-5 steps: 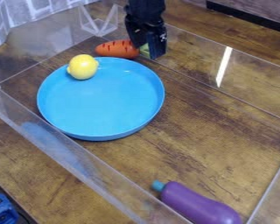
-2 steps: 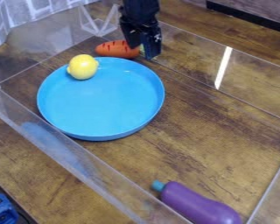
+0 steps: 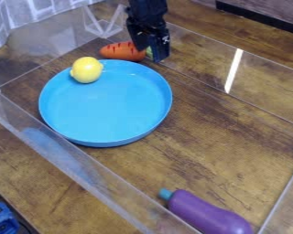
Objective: Remove the carrot from the blue tray and put it on the table
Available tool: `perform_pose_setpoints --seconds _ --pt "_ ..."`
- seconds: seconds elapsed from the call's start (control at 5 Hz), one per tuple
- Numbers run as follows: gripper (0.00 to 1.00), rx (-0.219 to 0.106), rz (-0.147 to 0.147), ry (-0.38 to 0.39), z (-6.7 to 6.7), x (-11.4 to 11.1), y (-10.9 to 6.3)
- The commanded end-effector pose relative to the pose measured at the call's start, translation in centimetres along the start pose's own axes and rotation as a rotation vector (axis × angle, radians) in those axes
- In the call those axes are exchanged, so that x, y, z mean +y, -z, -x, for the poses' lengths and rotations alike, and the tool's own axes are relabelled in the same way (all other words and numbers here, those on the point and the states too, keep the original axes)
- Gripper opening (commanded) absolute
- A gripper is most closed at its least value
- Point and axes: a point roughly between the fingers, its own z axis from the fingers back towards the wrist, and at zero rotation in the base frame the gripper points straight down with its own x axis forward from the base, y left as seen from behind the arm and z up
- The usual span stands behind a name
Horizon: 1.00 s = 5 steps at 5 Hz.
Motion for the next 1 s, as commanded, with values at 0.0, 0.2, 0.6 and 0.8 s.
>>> perform_pose_setpoints --seconds 0.0,0.2,0.6,0.8 --pt "1.00 -0.120 -0.078 -0.002 -1.40 1.15 -5.67" --pt "1.00 -0.130 -0.078 -0.003 -1.45 1.25 -5.99" --pt "1.00 -0.130 -0.073 -0.004 -1.24 1.42 -5.54" --pt "1.00 -0.130 -0.071 -0.004 -1.08 1.49 -5.27"
